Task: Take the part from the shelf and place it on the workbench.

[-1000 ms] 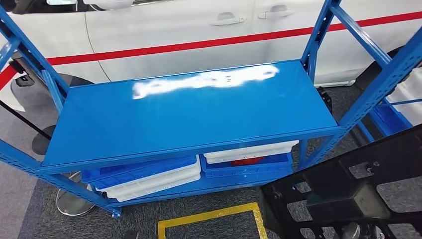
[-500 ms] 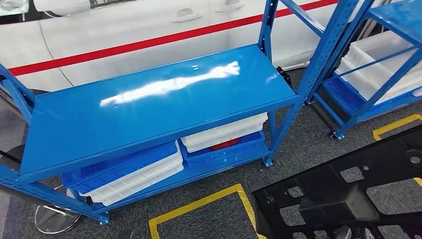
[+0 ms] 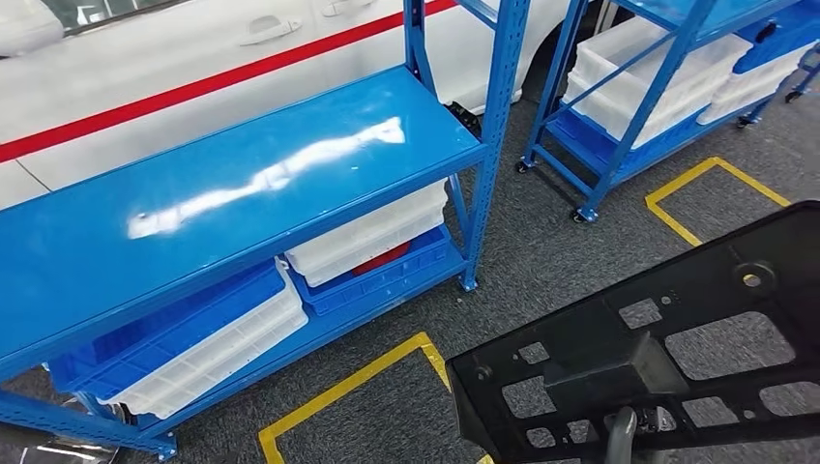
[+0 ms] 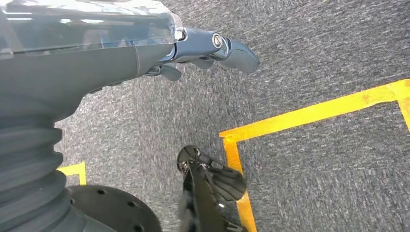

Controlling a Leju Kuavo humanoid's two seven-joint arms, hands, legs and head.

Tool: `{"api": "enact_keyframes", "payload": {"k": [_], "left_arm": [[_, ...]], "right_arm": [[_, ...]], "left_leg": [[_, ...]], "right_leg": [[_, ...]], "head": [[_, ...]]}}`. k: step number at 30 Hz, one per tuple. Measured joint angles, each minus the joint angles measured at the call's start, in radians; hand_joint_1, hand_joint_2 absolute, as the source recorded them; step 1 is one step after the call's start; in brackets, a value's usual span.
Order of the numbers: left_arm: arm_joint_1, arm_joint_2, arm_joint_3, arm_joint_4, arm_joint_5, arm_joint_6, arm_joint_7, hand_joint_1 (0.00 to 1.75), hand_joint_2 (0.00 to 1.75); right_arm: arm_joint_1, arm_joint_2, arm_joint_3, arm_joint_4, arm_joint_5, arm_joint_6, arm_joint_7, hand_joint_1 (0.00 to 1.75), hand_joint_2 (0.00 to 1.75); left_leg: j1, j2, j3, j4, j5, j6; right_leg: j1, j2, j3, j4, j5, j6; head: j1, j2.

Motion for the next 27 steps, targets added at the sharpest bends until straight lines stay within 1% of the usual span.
{"api": "enact_keyframes", "payload": {"k": [1,2,3,4,5,6,7,8,9,10,11,12,13,14,15,16,17,18,20,21,22,23,24,25,26,27], "left_arm": [[0.0,0.001,0.005,0.0,0.004,0.004,-0.002,0.0,1.75],[0.0,0.002,0.01,0.0,0.005,0.006,-0.004,0.0,1.75],[-0.001,0.002,0.014,0.0,0.008,0.007,-0.006,0.0,1.75],[-0.003,0.002,0.017,0.0,0.012,0.008,-0.008,0.0,1.75],[-0.005,-0.001,0.019,0.0,0.016,0.008,-0.009,0.0,1.75],[-0.006,-0.003,0.023,0.0,0.019,0.008,-0.01,0.0,1.75],[-0.006,-0.005,0.027,0.0,0.021,0.009,-0.01,0.0,1.75],[-0.004,-0.007,0.032,0.0,0.022,0.01,-0.009,0.0,1.75],[-0.002,-0.007,0.036,0.0,0.023,0.011,-0.008,0.0,1.75],[0.001,-0.007,0.038,0.0,0.025,0.011,-0.007,0.0,1.75],[0.003,-0.007,0.04,0.0,0.028,0.011,-0.005,0.0,1.75],[0.005,-0.008,0.041,0.0,0.032,0.011,-0.004,0.0,1.75],[0.005,-0.009,0.043,0.0,0.035,0.011,-0.003,0.0,1.75],[0.004,-0.01,0.045,0.0,0.037,0.01,-0.003,0.0,1.75],[0.004,-0.01,0.047,0.0,0.037,0.009,-0.003,0.0,1.75],[0.004,-0.01,0.049,0.0,0.038,0.007,-0.003,0.0,1.75],[0.004,-0.009,0.052,0.0,0.038,0.006,-0.004,0.0,1.75],[0.004,-0.009,0.054,0.0,0.038,0.004,-0.004,0.0,1.75],[0.001,-0.01,0.058,0.0,0.038,0.002,-0.006,0.0,1.75],[0.0,-0.011,0.058,0.0,0.038,0.001,-0.006,0.0,1.75],[-0.001,-0.011,0.059,0.0,0.038,0.001,-0.006,0.0,1.75],[0.0,-0.012,0.06,0.0,0.038,0.001,-0.006,0.0,1.75],[0.001,-0.012,0.06,0.0,0.038,0.001,-0.006,0.0,1.75],[0.003,-0.012,0.061,0.0,0.038,0.001,-0.007,0.0,1.75],[0.006,-0.012,0.061,0.0,0.038,0.001,-0.007,0.0,1.75],[0.008,-0.012,0.062,0.0,0.038,0.001,-0.007,0.0,1.75]], "right_arm": [[-0.007,-0.002,0.011,0.007,-0.001,-0.002,0.0,1.75,1.75],[-0.014,-0.004,0.023,0.014,-0.002,-0.004,0.0,1.75,1.75],[-0.019,-0.006,0.034,0.02,-0.002,-0.006,0.0,1.75,1.75],[-0.023,-0.008,0.044,0.025,-0.003,-0.008,0.0,1.75,1.75],[-0.026,-0.01,0.051,0.03,-0.004,-0.009,0.0,1.75,1.75],[-0.028,-0.013,0.057,0.035,-0.006,-0.01,0.0,1.75,1.75],[-0.032,-0.016,0.062,0.041,-0.007,-0.01,0.0,1.75,1.75],[-0.037,-0.02,0.068,0.047,-0.008,-0.01,0.0,1.75,1.75],[-0.042,-0.024,0.074,0.053,-0.008,-0.01,0.0,1.75,1.75],[-0.047,-0.027,0.079,0.06,-0.009,-0.01,0.0,1.75,1.75],[-0.051,-0.031,0.084,0.067,-0.009,-0.011,0.0,1.75,1.75],[-0.054,-0.035,0.088,0.074,-0.01,-0.011,0.0,1.75,1.75],[-0.056,-0.038,0.092,0.081,-0.01,-0.011,0.0,1.75,1.75],[-0.059,-0.042,0.096,0.087,-0.011,-0.012,0.0,1.75,1.75],[-0.062,-0.044,0.1,0.092,-0.011,-0.012,0.0,1.75,1.75],[-0.065,-0.046,0.103,0.095,-0.012,-0.013,0.0,1.75,1.75],[-0.068,-0.047,0.106,0.098,-0.012,-0.013,0.0,1.75,1.75],[-0.069,-0.048,0.109,0.1,-0.012,-0.014,0.0,1.75,1.75],[-0.069,-0.051,0.112,0.103,-0.013,-0.016,0.0,1.75,1.75],[-0.069,-0.052,0.114,0.104,-0.014,-0.017,-0.001,1.75,1.75],[-0.069,-0.052,0.115,0.104,-0.014,-0.017,-0.001,1.75,1.75],[-0.07,-0.053,0.117,0.105,-0.014,-0.017,-0.001,1.75,1.75],[-0.071,-0.053,0.119,0.105,-0.014,-0.017,-0.001,1.75,1.75],[-0.072,-0.053,0.121,0.106,-0.014,-0.017,-0.001,1.75,1.75],[-0.073,-0.053,0.123,0.107,-0.015,-0.017,-0.001,1.75,1.75],[-0.073,-0.053,0.123,0.11,-0.015,-0.017,0.0,1.75,1.75]], "left_leg": [[-0.005,-0.019,0.04,-0.069,0.018,0.008],[-0.008,-0.035,0.064,-0.115,0.027,0.013],[-0.011,-0.044,0.072,-0.138,0.027,0.015],[-0.013,-0.039,0.071,-0.143,0.033,0.013],[-0.01,-0.03,0.07,-0.15,0.042,0.015],[-0.009,-0.019,0.069,-0.159,0.052,0.018],[-0.006,-0.007,0.067,-0.167,0.063,0.022],[-0.003,0.007,0.063,-0.174,0.074,0.025],[-0.004,0.021,0.056,-0.176,0.079,0.026],[-0.004,0.036,0.048,-0.174,0.083,0.027],[-0.004,0.051,0.04,-0.173,0.086,0.024],[-0.003,0.066,0.033,-0.17,0.089,0.021],[-0.001,0.08,0.028,-0.166,0.09,0.018],[0.002,0.093,0.023,-0.16,0.09,0.014],[0.004,0.105,0.019,-0.15,0.087,0.007],[0.004,0.115,0.014,-0.139,0.082,0.0],[0.004,0.123,0.011,-0.129,0.078,-0.008],[0.003,0.13,0.008,-0.122,0.076,-0.016],[0.005,0.141,0.008,-0.12,0.077,-0.028],[0.009,0.131,0.007,-0.116,0.072,-0.034],[0.012,0.11,0.001,-0.101,0.057,-0.039],[0.016,0.083,-0.014,-0.067,0.03,-0.043],[0.018,0.055,-0.037,-0.014,-0.004,-0.045],[0.019,0.039,-0.067,0.055,-0.039,-0.045],[0.019,0.033,-0.094,0.118,-0.063,-0.045],[0.019,0.031,-0.111,0.156,-0.069,-0.043]], "right_leg": [[0.0,0.012,-0.006,0.0,0.009,0.002],[-0.001,0.022,-0.011,-0.001,0.017,0.006],[-0.004,0.03,-0.015,-0.003,0.025,0.012],[-0.006,0.039,-0.017,-0.006,0.034,0.018],[-0.006,0.044,-0.019,-0.007,0.04,0.024],[-0.004,0.036,-0.024,-0.001,0.036,0.028],[-0.002,0.02,-0.034,0.019,0.019,0.032],[-0.001,-0.001,-0.052,0.06,-0.013,0.035],[-0.002,-0.025,-0.074,0.116,-0.054,0.039],[-0.006,-0.037,-0.096,0.179,-0.092,0.044],[-0.012,-0.045,-0.108,0.229,-0.119,0.05],[-0.018,-0.051,-0.104,0.248,-0.127,0.056],[-0.025,-0.057,-0.082,0.233,-0.119,0.062],[-0.031,-0.066,-0.041,0.182,-0.099,0.068],[-0.034,-0.086,0.005,0.114,-0.084,0.073],[-0.033,-0.103,0.041,0.057,-0.072,0.071],[-0.031,-0.113,0.063,0.019,-0.067,0.064],[-0.026,-0.118,0.068,0.004,-0.069,0.055],[-0.02,-0.099,0.061,0.006,-0.063,0.034],[-0.02,-0.091,0.059,0.004,-0.06,0.027],[-0.021,-0.082,0.056,0.002,-0.056,0.02],[-0.022,-0.073,0.053,-0.001,-0.052,0.013],[-0.022,-0.064,0.05,-0.002,-0.048,0.009],[-0.02,-0.053,0.046,-0.002,-0.046,0.005],[-0.017,-0.041,0.042,-0.001,-0.043,0.002],[-0.014,-0.027,0.039,-0.001,-0.04,0.0]], "head": [[0.0,0.0],[0.0,0.0],[0.0,0.0],[0.0,0.0],[0.0,0.0],[0.0,0.0],[0.001,0.0],[0.001,0.0],[0.001,0.0],[0.001,0.0],[0.002,0.0],[0.002,0.0],[0.002,0.0],[0.002,0.0],[0.002,0.0],[0.001,0.0],[0.001,0.0],[0.001,0.0],[0.001,0.0],[0.001,0.0],[0.001,0.0],[0.001,0.0],[0.001,0.0],[0.001,0.0],[0.001,0.0],[0.001,0.0]]}}
